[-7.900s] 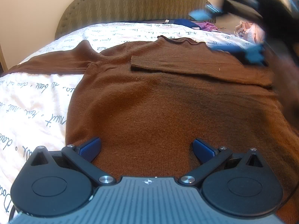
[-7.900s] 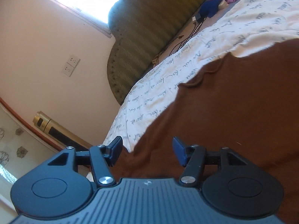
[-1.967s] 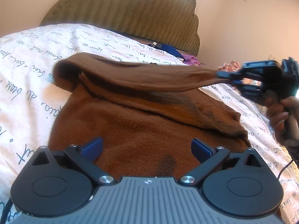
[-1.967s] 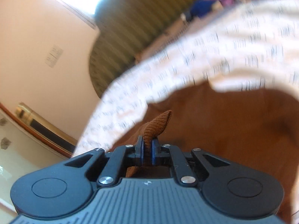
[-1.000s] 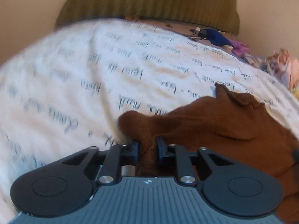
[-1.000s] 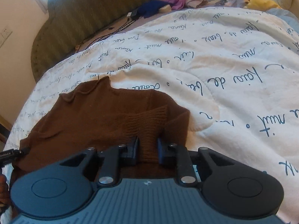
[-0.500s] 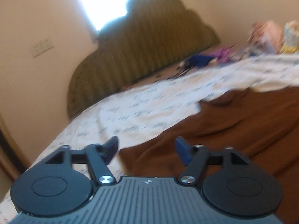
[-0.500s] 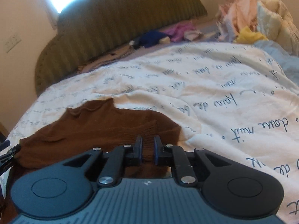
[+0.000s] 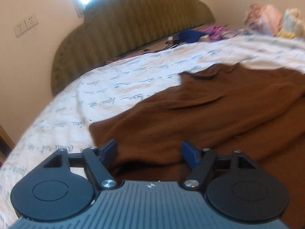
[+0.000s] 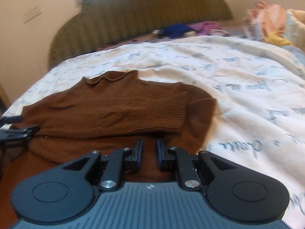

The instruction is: Fold small clothes

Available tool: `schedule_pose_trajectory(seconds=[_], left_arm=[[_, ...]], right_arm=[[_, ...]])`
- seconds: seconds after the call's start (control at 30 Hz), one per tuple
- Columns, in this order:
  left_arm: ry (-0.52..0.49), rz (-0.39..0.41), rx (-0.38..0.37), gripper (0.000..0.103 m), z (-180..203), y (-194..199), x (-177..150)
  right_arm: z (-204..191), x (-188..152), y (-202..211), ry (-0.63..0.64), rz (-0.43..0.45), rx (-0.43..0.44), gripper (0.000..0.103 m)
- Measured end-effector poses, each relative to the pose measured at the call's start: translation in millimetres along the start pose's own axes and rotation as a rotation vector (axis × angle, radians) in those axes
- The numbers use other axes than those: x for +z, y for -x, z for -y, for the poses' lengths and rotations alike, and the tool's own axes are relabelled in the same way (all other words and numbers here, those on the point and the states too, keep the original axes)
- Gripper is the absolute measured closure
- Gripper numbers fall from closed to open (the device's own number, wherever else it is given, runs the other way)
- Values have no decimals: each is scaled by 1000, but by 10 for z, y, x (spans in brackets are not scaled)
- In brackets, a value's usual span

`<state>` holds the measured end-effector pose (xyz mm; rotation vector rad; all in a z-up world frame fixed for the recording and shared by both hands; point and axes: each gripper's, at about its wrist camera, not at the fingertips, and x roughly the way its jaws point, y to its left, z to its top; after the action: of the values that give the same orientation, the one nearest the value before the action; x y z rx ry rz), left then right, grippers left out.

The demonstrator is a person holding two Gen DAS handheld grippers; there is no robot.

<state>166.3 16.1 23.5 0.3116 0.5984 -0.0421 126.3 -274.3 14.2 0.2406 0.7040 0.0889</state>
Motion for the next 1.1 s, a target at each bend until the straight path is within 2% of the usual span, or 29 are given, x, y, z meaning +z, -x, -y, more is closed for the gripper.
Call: schedule_pose_trajectory(seconds=[0.03, 0.1, 0.13, 0.17, 0.2, 0.23, 0.27, 0.3, 0.37, 0.43, 0.53, 0.63, 0.67, 0.7, 0.73, 0.77, 0.8, 0.83, 0.9, 0.97, 1.0, 1.03, 1.1], left_arm=[[26, 12, -61, 26, -7, 172, -42], [55, 10, -163, 13, 36, 416, -181], [42, -17, -184, 13, 86, 434, -264], [18, -63, -184, 13, 143, 382, -374], [8, -98, -168, 7, 165, 309, -480], [70, -85, -171, 7, 76, 311, -531], [113, -115, -173, 7, -20, 310, -514], [144, -136, -159, 11, -100, 341, -495], [182, -132, -157, 16, -242, 484, -488], [210, -102, -159, 12, -348, 672, -529], [252, -100, -112, 10, -504, 829, -664], [321, -173, -70, 11, -700, 755, -833], [358, -206, -69, 15, -763, 697, -888], [367, -192, -80, 16, -804, 703, -908], [366, -189, -77, 19, -811, 712, -900], [359, -194, -69, 36, -807, 723, -875], [348, -191, -79, 78, -804, 747, -847], [342, -190, -88, 96, -817, 777, -818], [335, -184, -74, 94, -868, 838, -781], [309, -195, -38, 93, -928, 815, -833], [304, -206, -44, 93, -935, 757, -881], [283, -175, -42, 93, -908, 757, -924], [259, -164, -34, 90, -850, 818, -917]], right_arm=[[-58, -53, 132, -5, 10, 34, 85], [-171, -225, 298, 27, 19, 104, 72], [-226, -334, 302, 61, -4, 98, 56], [-261, -441, 250, 106, -38, 68, 45], [-278, -573, 235, 188, -2, 46, 46], [-259, -635, 259, 225, 20, 41, 46], [-200, -604, 290, 182, 15, 42, 46], [-151, -547, 325, 129, -3, 2, 46], [-124, -492, 437, 75, -27, -40, 45], [-129, -512, 585, 62, -14, -10, 45], [-77, -590, 664, 63, -11, -123, 44], [143, -720, 689, -27, -51, -85, 44], [155, -749, 722, -23, -40, -68, 43], [142, -749, 712, -8, -51, -39, 43], [121, -749, 716, -1, -54, -4, 54], [123, -744, 707, 2, -69, 33, 86], [146, -731, 699, -5, -81, 44, 95], [174, -706, 706, -16, -78, 49, 96], [257, -680, 792, -47, -61, 60, 98], [366, -741, 825, -74, -54, 21, 99], [418, -802, 802, -85, -65, 6, 99], [481, -843, 811, -117, -44, 38, 100], [545, -874, 849, -203, -36, 85, 99]])
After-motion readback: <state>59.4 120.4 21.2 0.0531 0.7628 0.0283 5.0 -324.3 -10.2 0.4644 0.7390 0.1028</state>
